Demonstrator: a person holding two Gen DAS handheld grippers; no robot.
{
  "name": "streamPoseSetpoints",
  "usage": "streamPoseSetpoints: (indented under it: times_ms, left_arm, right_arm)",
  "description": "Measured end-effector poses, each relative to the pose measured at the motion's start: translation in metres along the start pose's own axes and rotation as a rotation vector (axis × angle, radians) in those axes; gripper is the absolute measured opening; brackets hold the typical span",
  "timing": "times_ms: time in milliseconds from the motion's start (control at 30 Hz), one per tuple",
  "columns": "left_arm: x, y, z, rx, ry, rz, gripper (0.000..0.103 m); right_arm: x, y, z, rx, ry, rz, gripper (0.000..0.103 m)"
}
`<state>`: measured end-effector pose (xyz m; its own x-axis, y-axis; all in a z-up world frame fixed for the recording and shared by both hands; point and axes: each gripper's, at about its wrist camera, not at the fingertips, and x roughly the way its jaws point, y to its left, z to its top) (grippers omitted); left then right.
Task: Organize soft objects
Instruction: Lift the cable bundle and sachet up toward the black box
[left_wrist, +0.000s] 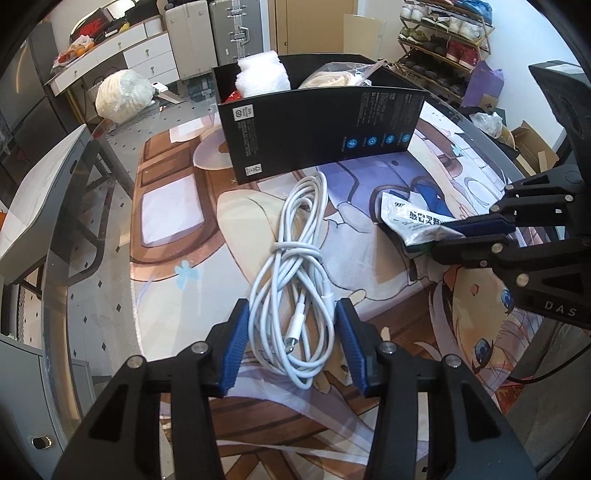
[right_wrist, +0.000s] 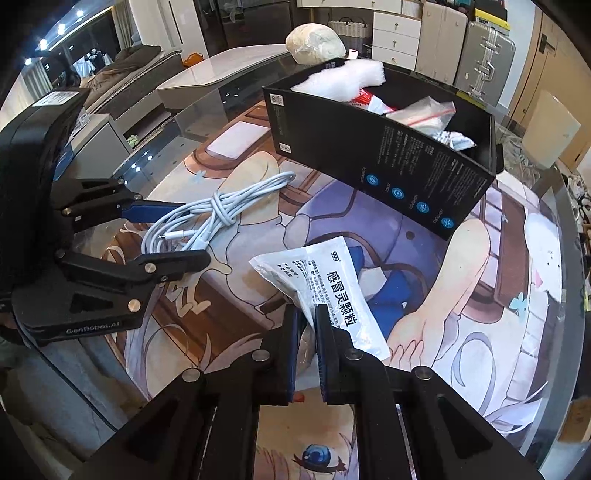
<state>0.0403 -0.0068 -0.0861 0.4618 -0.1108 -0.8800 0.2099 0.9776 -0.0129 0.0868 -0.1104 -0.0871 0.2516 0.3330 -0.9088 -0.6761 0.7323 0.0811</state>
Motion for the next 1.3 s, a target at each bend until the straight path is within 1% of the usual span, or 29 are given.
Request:
streamPoseSetpoints:
  times_ms: [67,100,167,200,233,500,533,567,600,633,667,1000,1133,1300]
  left_arm:
    - [0.000,-0.001,0.001,0.004,-0.001,0.001,0.062]
    - [0.000,-0.001,0.000,0.005,-0.004,0.003,0.066]
    - [-0.002,0.000,0.000,0.004,-0.015,0.012,0.066]
    - [-0.002,0.001,0.000,0.003,-0.013,0.017,0.066]
    - [-0.002,0.001,0.000,-0.002,-0.011,0.017,0.066]
    - [-0.002,0.001,0.000,-0.010,-0.006,0.022,0.066]
    - [-0.002,0.001,0.000,-0.010,-0.005,0.022,0.064]
    - [-0.001,0.001,0.000,-0.010,-0.003,0.022,0.062]
    - [-0.001,0.001,0.000,-0.009,-0.002,0.020,0.049]
    - [-0.001,0.000,0.000,-0.006,0.001,0.014,0.046]
    - [0.000,-0.001,0.000,-0.003,0.008,0.006,0.046]
    - [-0.001,-0.002,0.000,0.001,0.000,0.009,0.044]
    - [-0.005,-0.003,0.001,-0.001,-0.016,0.007,0.044]
    - [-0.018,-0.006,0.006,0.000,-0.072,0.002,0.043]
  right_arm:
    - [0.001,-0.001,-0.001,0.001,-0.001,0.001,0.023]
    - [0.001,-0.001,0.000,0.000,-0.003,0.008,0.028]
    - [0.002,-0.002,0.000,0.006,-0.007,0.017,0.046]
    - [0.002,-0.002,0.000,0.008,-0.009,0.018,0.049]
    - [0.003,-0.002,0.000,0.007,-0.011,0.018,0.050]
    - [0.005,-0.001,0.002,0.001,-0.016,0.006,0.050]
    - [0.005,-0.001,0.002,0.002,-0.017,-0.001,0.045]
    - [0.005,-0.001,0.002,-0.002,-0.018,-0.011,0.035]
    - [0.006,-0.001,0.002,-0.008,-0.018,-0.024,0.027]
    - [0.006,-0.001,0.002,-0.012,-0.014,-0.028,0.014]
    - [0.007,-0.001,0.002,-0.011,-0.007,-0.017,0.010]
    - [0.006,0.001,0.001,-0.003,-0.019,-0.002,0.008]
    - [-0.002,0.002,0.003,0.003,-0.050,0.005,0.007]
    - [-0.015,0.004,0.006,0.011,-0.111,0.018,0.007]
